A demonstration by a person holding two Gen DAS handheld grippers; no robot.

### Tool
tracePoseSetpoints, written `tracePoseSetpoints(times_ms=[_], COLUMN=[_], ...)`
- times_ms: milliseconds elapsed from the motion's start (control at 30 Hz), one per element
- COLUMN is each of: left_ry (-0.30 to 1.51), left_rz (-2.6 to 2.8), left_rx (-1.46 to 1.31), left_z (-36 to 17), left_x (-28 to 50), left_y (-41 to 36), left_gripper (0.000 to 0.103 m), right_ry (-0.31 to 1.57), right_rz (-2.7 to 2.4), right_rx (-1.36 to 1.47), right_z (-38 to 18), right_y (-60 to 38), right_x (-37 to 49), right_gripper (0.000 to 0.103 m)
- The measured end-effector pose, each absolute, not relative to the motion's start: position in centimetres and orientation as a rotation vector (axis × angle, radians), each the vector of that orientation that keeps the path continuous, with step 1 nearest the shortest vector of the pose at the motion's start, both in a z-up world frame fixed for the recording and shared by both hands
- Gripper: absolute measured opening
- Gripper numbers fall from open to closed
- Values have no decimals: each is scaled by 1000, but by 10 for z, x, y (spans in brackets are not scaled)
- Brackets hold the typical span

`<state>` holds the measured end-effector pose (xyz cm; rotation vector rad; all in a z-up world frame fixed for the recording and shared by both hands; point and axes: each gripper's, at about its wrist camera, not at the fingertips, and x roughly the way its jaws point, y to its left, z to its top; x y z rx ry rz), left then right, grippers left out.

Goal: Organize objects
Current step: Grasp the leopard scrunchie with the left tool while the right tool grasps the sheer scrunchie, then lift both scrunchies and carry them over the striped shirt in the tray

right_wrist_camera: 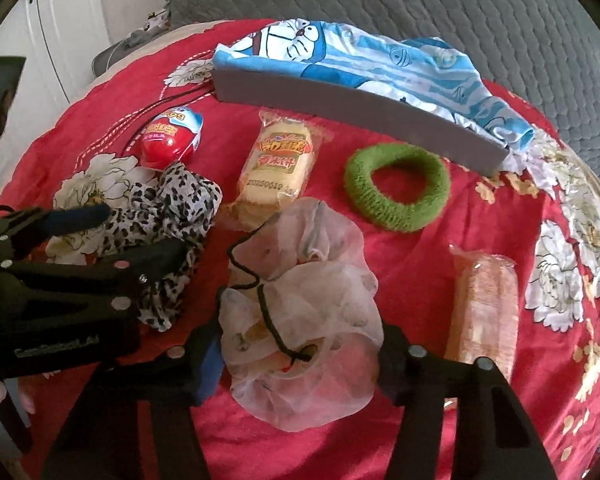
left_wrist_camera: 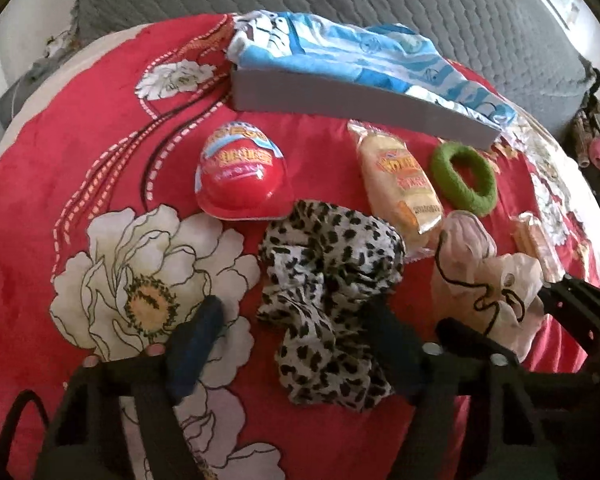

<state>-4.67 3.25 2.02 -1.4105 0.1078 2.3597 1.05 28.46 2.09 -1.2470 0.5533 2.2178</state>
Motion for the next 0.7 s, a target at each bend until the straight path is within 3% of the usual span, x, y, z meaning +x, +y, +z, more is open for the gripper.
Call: tracePoseSetpoints(times_ms=[300, 467, 700], left_ry=[151, 169, 180], left_rz=[2306, 2286, 2245], left_rx=[-1380, -1360, -1324], left_z=[24, 26, 32], left_x=[-39, -37, -33], left_y=[38, 40, 38], left_gripper=[44, 22, 10], right_ry=[648, 674, 728], right_rz=[2225, 2224, 2236], right_rx=[-1217, -1197, -1157], right_z=[22, 25, 33], right_y=[289, 290, 292], right_x=[16, 19, 27], right_gripper=[43, 35, 28])
